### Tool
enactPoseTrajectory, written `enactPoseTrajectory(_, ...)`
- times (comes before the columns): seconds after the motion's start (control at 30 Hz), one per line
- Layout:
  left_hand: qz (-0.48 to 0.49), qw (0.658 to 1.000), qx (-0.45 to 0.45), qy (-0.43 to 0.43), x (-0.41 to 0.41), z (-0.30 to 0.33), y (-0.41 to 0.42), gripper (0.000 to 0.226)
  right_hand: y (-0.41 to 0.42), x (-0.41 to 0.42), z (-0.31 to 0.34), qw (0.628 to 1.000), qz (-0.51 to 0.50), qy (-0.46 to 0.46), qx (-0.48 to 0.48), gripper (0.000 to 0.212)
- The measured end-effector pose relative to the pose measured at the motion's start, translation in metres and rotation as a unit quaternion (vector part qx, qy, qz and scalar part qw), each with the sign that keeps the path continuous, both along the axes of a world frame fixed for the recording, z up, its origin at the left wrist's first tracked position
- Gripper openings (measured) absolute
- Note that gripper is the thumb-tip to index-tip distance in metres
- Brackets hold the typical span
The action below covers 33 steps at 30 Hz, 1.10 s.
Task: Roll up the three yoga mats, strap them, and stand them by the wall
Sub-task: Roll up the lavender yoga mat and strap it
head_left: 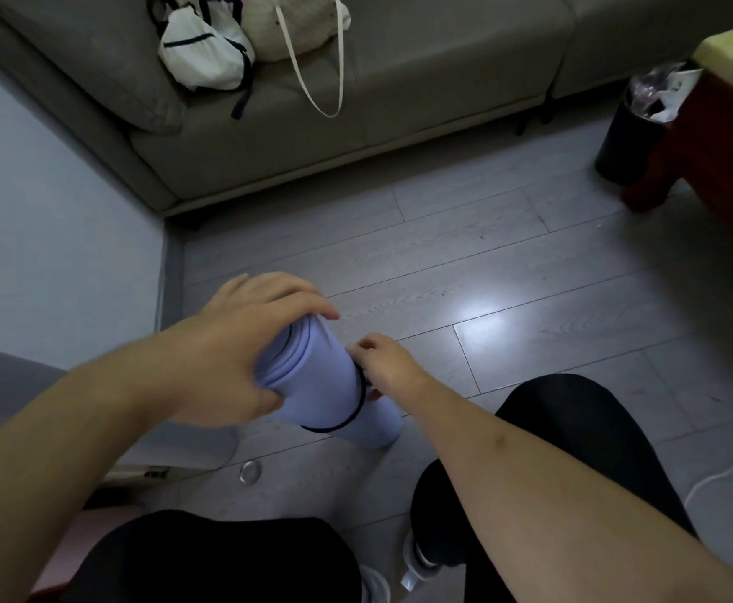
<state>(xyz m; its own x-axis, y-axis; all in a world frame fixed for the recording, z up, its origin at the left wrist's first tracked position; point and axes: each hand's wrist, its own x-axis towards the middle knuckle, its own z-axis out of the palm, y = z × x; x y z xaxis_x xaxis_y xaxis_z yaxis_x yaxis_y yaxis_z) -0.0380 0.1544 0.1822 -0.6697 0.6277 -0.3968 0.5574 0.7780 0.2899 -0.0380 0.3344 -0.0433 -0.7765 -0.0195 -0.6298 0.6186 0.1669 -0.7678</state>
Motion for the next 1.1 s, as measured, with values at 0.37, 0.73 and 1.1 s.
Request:
enactPoseTrajectory(0.37, 0.386, 0.916, -0.094, 0.051, 0.007, -0.023, 0.004, 0.084, -0.012, 0.014, 0.006, 0.992, 0.121, 0.042, 0.017, 0.025)
enactPoseTrajectory(0.73, 0.256, 0.966, -0.043, 0.015, 0.013, -0.016, 0.006, 0.105, -0.013, 0.011, 0.012, 0.995, 0.056, 0.071, -0.040, 0.017)
enactPoseTrajectory(1.1, 0.214, 0.947, -0.220, 0.096, 0.014, -0.010, 0.027, 0.071, -0.011, 0.010, 0.015, 0.980, 0.184, 0.054, 0.060, 0.025)
